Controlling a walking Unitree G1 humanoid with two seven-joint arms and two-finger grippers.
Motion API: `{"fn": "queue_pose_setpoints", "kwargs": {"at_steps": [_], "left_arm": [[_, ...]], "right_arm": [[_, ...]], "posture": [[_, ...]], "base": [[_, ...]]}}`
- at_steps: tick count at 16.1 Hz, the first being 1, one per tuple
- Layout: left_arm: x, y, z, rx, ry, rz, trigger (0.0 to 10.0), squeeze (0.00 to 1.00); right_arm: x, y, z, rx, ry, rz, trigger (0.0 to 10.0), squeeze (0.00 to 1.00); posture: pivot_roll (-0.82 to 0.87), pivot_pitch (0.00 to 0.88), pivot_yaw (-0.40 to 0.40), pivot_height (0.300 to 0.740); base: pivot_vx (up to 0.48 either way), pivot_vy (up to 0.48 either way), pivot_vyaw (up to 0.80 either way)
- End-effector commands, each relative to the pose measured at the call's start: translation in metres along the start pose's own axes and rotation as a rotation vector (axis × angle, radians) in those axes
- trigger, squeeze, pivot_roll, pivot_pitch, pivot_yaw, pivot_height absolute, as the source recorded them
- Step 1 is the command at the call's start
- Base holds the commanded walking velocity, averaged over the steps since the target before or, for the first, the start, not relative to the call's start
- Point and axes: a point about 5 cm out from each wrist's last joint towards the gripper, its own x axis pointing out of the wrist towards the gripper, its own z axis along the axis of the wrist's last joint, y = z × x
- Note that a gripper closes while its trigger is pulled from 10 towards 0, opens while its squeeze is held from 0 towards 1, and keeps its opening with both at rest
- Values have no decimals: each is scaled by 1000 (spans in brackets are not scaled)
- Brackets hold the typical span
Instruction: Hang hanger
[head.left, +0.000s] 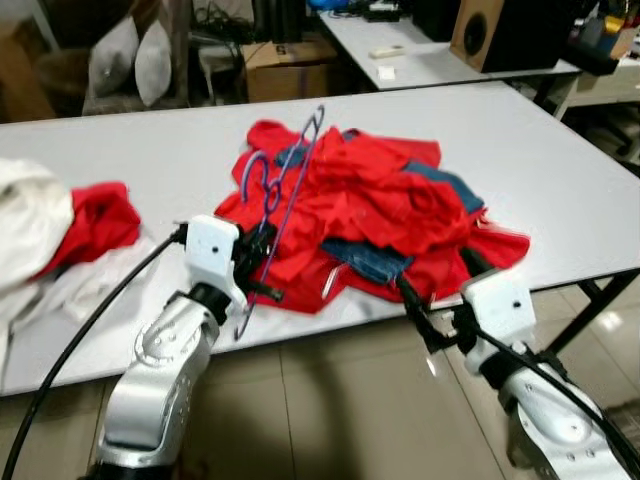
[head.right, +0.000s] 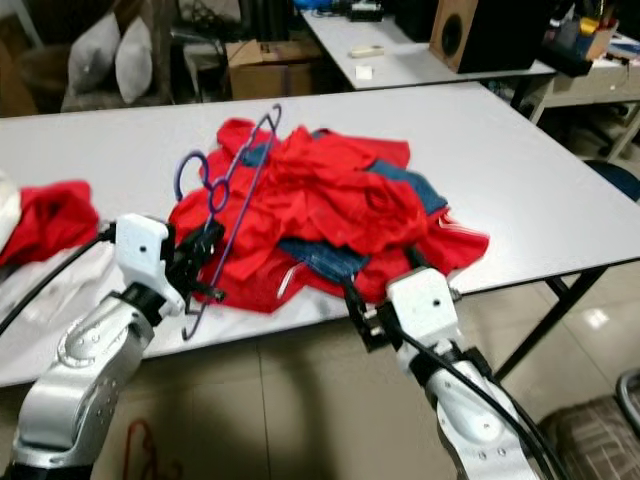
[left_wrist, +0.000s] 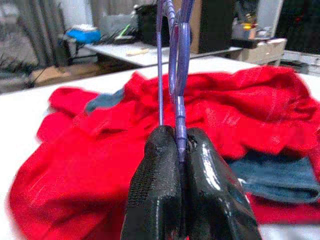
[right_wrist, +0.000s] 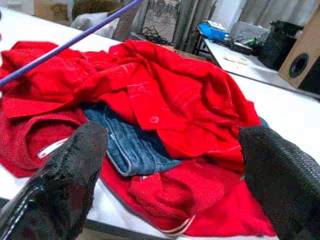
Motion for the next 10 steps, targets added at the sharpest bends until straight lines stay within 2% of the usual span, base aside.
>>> {"fn": "queue_pose_setpoints", "kwargs": {"at_steps": [1, 2, 4, 5, 8, 10], "left_arm": [[0, -6, 4, 9, -9, -33, 10000, 0], [0, -5, 5, 27, -16, -49, 10000, 0], [2, 6, 14, 59, -47, -25, 10000, 0], [4, 16, 20, 99, -49, -18, 10000, 0], [9, 20, 20, 120, -46, -9, 10000, 0], [14, 20, 17, 126, -30, -7, 10000, 0]], "right_arm": [[-3, -3, 6, 0, -32, 3, 10000, 0], [-4, -2, 8, -1, -47, 31, 10000, 0], [-2, -4, 11, 58, -45, 57, 10000, 0], [6, -15, 14, 80, -40, 36, 10000, 0], [21, -23, 16, 19, -27, 30, 10000, 0], [43, -25, 14, -62, 20, 45, 10000, 0]], "posture": [[-63, 51, 21, 740], [-64, 50, 21, 740], [-65, 48, 22, 740], [-70, 40, 31, 740], [-77, 31, 40, 740], [-80, 21, 39, 740]], "base": [[0, 0, 0], [0, 0, 0], [0, 0, 0], [0, 0, 0], [0, 0, 0], [0, 0, 0]]}}
